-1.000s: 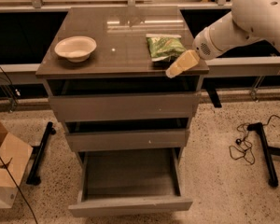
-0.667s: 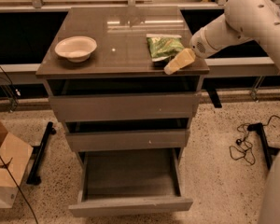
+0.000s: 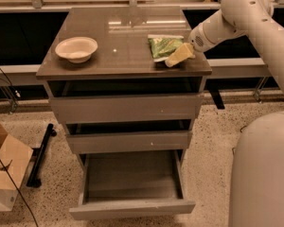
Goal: Place green jalapeno chip bag into bottom drawer
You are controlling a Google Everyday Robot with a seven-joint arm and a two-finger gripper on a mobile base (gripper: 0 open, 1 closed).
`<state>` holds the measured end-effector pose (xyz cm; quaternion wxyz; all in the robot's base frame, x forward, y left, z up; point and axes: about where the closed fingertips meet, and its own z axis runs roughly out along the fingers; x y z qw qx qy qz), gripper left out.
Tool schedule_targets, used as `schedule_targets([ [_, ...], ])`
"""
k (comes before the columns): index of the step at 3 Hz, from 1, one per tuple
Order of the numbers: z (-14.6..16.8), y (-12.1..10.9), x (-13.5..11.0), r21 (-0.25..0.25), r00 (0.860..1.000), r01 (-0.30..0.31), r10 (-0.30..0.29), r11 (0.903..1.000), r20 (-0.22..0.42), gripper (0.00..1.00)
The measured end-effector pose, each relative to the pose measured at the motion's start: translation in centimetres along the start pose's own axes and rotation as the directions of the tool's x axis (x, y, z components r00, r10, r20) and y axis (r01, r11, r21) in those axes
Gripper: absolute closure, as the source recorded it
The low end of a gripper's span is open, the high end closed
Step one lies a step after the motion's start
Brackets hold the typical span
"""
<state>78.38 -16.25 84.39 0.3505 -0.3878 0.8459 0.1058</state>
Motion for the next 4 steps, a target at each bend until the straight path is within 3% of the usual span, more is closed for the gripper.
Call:
schedule_targets([
  [2, 0.2, 0.9, -2.0, -0.024, 0.999, 0.052, -0.052, 0.9984, -0.012, 0.64],
  [3, -2.0, 3.1, -3.3, -0.052, 0.993, 0.114, -0.115, 0.9921, -0.009, 0.95],
  [4, -4.3, 5.8, -4.3, -0.096, 0.987, 0.158, -0.157, 0.9828, 0.019, 1.0],
])
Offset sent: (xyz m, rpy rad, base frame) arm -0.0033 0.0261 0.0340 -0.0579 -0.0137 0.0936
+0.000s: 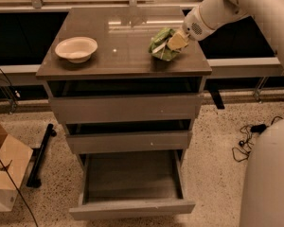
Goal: Place green jalapeno chip bag into bottom drawer
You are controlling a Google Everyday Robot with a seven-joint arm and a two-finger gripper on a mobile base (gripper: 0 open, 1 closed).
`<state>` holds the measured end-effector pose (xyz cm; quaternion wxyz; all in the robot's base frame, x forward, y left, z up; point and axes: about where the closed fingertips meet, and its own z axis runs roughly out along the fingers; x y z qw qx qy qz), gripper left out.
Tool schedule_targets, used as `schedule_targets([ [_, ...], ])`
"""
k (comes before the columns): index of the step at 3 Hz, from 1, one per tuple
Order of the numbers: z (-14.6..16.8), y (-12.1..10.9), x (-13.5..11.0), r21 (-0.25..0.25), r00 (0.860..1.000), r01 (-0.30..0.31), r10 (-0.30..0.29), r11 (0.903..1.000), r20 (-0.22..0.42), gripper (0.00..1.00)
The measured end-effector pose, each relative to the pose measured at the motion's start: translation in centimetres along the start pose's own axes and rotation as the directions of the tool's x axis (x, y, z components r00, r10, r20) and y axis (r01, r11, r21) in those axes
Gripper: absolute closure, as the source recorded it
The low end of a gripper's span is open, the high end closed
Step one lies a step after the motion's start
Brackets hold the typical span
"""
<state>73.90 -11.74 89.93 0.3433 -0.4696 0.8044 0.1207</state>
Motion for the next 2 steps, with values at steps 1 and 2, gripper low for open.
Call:
schedule_targets([
  [1, -4.5, 7.0, -2.1, -0.093, 0.991, 0.067, -0.055, 0.9934, 0.124, 1.0],
  [2, -6.9, 16.7, -1.8, -0.254, 0.983, 0.078, -0.032, 0.9639, 0.181, 1.0],
])
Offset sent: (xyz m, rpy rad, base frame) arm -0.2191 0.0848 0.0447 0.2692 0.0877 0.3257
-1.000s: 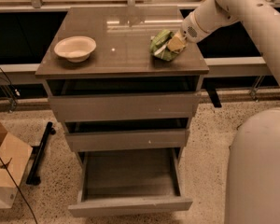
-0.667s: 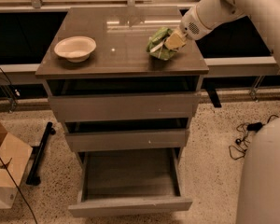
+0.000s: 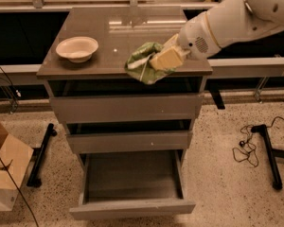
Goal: Place green jalapeno chip bag into bottom drawer
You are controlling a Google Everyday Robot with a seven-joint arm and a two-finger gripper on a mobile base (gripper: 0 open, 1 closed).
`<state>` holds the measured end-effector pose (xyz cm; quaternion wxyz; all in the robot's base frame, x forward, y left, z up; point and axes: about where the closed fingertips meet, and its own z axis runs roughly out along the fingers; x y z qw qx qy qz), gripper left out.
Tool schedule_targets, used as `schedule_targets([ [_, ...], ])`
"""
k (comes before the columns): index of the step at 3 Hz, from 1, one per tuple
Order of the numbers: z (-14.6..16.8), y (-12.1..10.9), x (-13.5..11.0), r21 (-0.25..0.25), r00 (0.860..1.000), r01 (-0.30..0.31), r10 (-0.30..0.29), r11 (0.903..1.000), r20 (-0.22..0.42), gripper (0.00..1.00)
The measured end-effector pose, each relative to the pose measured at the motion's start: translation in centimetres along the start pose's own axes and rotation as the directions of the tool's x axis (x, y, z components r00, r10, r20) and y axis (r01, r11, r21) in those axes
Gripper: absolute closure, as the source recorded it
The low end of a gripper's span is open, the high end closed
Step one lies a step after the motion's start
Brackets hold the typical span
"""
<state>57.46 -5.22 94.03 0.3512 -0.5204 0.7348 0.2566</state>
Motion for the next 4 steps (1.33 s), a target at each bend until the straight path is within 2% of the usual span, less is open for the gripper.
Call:
schedule_targets([
  [1, 1.6, 6.6, 3.2, -0.122, 0.994, -0.107, 0.103, 0.9867, -0.036, 1.0],
  [2, 5.9, 10.3, 7.9, -0.191, 0.97, -0.238, 0.222, 0.9523, -0.102, 1.0],
  [3, 11.1, 11.8, 13.3, -0.22, 0.927, -0.367, 0.334, 0.9039, -0.171, 1.0],
  [4, 15.6, 11.9, 18.4, -0.223, 0.87, -0.481, 0.432, 0.8477, -0.237, 1.0],
])
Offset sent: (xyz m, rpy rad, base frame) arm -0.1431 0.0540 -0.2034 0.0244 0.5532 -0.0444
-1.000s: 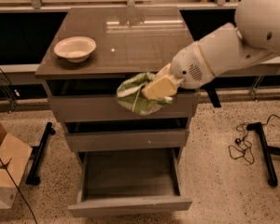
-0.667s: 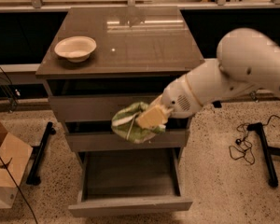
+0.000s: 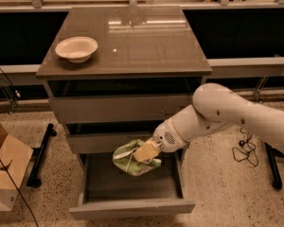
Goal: Place green jalapeno chip bag into bottom drawer
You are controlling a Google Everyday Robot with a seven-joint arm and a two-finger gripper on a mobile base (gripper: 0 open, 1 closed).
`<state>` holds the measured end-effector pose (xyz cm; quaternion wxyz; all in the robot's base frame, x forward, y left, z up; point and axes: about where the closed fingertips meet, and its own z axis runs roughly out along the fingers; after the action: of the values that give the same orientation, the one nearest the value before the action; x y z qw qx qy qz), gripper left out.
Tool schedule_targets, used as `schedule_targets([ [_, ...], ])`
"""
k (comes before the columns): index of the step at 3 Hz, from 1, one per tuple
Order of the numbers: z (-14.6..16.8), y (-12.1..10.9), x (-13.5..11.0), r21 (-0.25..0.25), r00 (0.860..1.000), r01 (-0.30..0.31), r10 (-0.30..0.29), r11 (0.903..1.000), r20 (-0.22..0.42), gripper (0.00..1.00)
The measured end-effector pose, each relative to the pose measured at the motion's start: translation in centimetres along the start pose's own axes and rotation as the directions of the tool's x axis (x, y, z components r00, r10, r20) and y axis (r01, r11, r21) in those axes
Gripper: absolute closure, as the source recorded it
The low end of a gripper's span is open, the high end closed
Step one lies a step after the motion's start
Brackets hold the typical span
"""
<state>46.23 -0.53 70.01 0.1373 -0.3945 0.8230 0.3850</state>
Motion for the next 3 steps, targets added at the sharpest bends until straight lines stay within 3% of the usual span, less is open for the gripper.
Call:
schedule_targets([
  [1, 5.5, -4.1, 3.9, -0.031, 0.991, -0.125, 0.123, 0.9917, -0.058, 1.0],
  [2, 9.0, -7.1, 6.1, -0.032, 0.979, -0.197, 0.196, 0.9798, -0.055, 1.0],
  [3, 9.0, -7.1, 6.1, -0.032, 0.979, -0.197, 0.196, 0.9798, -0.055, 1.0],
])
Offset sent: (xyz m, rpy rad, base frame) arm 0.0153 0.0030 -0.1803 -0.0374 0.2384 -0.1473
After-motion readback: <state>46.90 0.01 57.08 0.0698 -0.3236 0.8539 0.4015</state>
